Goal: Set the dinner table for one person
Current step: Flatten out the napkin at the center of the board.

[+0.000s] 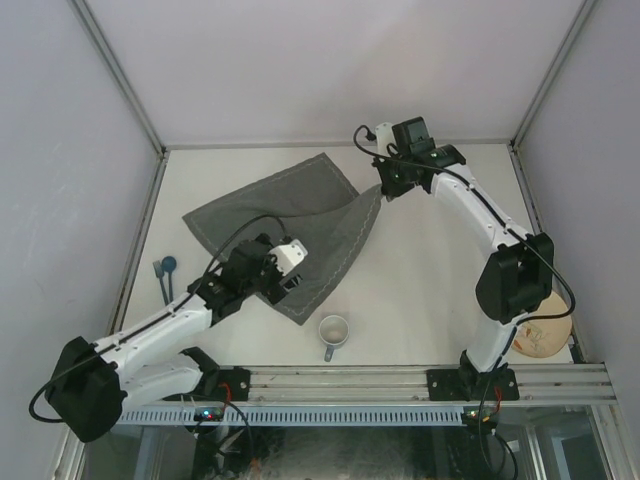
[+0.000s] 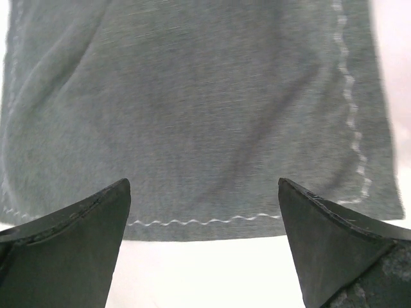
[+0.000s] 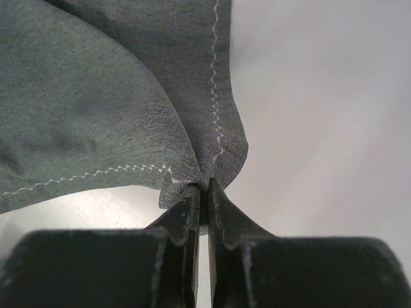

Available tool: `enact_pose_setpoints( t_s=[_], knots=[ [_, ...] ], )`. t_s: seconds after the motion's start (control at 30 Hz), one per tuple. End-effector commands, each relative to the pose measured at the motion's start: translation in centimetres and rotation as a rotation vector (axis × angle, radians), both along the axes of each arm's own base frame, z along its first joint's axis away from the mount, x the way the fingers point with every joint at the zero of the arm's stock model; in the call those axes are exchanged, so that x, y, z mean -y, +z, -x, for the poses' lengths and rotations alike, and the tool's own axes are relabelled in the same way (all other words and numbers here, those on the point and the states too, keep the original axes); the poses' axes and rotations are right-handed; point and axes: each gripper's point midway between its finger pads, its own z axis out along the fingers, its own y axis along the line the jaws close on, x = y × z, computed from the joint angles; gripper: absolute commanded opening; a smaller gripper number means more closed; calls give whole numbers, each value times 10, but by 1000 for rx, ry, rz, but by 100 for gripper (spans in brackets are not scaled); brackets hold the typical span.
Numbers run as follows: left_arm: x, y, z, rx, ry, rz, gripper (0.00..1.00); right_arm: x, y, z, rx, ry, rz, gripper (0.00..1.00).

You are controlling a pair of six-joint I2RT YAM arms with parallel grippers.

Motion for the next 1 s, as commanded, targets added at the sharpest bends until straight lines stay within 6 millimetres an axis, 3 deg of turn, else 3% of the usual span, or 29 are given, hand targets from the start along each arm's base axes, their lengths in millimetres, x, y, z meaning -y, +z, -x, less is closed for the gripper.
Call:
enact_pose_setpoints(
  t_s=[0.0, 0.27, 0.47, 0.6, 0.67, 0.73, 0.87, 0.93, 0.97],
  knots=[
    [34, 12, 15, -41, -81, 67, 100, 12, 8, -13, 34, -20, -10, 0],
    [68, 3, 30, -100, -184, 97, 100, 73, -3, -54, -9, -215, -55, 0],
    [85, -4, 50, -176, -233, 164, 100, 86, -4, -68, -37, -244, -75, 0],
    [96, -3, 49, -206, -223, 216, 100, 84, -4, -69, -35, -236, -78, 0],
    [99, -2, 41, -183, -210, 215, 100, 79, -5, -66, -45, -222, -83, 0],
    [93, 2, 19, -94, -147, 193, 100, 75, -9, -60, -55, -211, -74, 0],
    [59, 15, -39, -8, 94, 263, 100, 75, -10, -51, -42, -204, -60, 0],
    [44, 22, -60, -25, 181, 311, 100, 78, -7, -46, -31, -208, -57, 0],
    [43, 21, -60, -48, 178, 314, 100, 80, -7, -44, -27, -208, -55, 0]
  ],
)
